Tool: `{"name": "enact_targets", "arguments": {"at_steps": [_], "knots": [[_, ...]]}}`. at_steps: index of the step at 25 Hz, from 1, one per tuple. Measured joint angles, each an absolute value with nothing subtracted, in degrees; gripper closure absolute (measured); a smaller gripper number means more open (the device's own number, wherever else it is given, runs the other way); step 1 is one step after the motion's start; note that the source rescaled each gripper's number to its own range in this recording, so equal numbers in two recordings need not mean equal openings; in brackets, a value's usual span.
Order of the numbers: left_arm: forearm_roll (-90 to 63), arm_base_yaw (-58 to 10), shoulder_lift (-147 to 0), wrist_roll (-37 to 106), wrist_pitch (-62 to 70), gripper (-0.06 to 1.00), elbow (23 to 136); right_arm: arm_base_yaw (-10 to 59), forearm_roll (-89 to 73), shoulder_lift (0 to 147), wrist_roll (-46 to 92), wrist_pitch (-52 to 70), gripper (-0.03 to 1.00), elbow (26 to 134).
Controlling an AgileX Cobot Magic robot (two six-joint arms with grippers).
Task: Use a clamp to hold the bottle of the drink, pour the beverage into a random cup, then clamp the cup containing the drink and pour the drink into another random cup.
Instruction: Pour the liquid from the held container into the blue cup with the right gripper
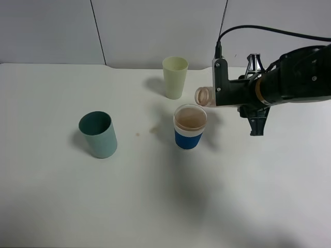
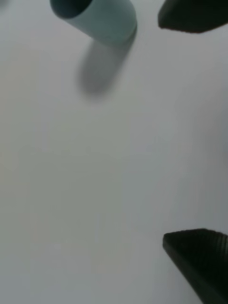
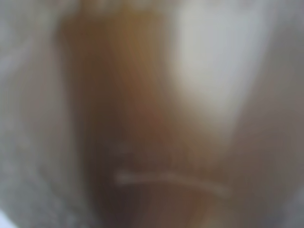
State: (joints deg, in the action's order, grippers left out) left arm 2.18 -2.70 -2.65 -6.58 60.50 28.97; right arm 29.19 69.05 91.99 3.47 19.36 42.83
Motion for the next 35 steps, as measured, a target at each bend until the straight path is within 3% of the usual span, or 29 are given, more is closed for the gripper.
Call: {"name": "enact_targets", "arguments": {"at_steps": [35], "knots": [[2.2, -2.7, -2.6, -6.6, 60.5, 0.44, 29.0, 31.9, 76.6, 92.0, 7.8, 25.1, 0.95, 46.2]]}}
